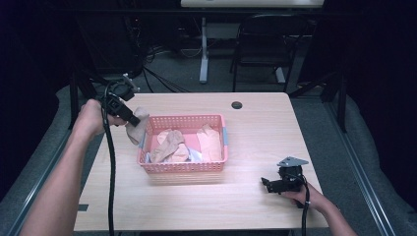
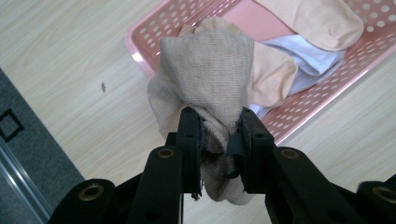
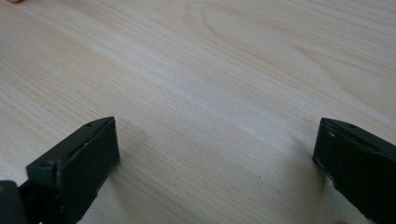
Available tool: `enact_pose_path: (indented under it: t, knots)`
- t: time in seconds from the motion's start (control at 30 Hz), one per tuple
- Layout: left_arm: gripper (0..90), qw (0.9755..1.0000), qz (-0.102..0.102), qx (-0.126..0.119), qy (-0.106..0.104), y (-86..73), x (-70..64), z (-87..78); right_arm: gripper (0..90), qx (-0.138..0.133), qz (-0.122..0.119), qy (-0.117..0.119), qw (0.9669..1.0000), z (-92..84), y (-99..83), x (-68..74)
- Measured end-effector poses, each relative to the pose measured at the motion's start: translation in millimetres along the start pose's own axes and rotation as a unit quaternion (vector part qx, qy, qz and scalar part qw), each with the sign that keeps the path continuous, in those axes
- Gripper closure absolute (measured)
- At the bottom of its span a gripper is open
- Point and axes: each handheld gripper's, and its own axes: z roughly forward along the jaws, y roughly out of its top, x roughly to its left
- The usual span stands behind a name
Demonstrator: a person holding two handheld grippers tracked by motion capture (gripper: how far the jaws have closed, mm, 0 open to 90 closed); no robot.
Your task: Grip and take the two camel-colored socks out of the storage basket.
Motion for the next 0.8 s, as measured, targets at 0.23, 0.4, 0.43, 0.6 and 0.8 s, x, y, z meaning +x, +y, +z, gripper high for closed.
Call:
enact_pose_path:
  t: [0.23,0.4,0.43,0.6,0.8]
  knots:
    - [73.4,0.9999,-0.011,0.003,0.007,-11.1,9.0,-6.5,0.0,0.001,0.0,-0.001,1.0,-0.2,0.1,0.1]
    - [73.3,0.9996,-0.023,0.009,0.01,-22.7,18.6,-8.0,0.0,0.003,0.001,0.0,1.0,-0.4,0.2,0.2]
    - [73.3,0.9996,-0.025,0.007,0.011,-24.4,19.7,-7.9,0.0,0.003,0.001,0.0,1.0,-0.4,0.2,0.2]
    - [73.3,0.9992,-0.036,0.013,0.013,-33.8,27.3,-9.3,0.0,0.001,0.0,-0.001,1.0,-0.1,0.1,0.0]
    - [73.3,0.9987,-0.048,0.011,0.016,-42.5,33.0,-10.9,0.0,0.002,0.0,-0.001,1.0,-0.4,0.1,0.2]
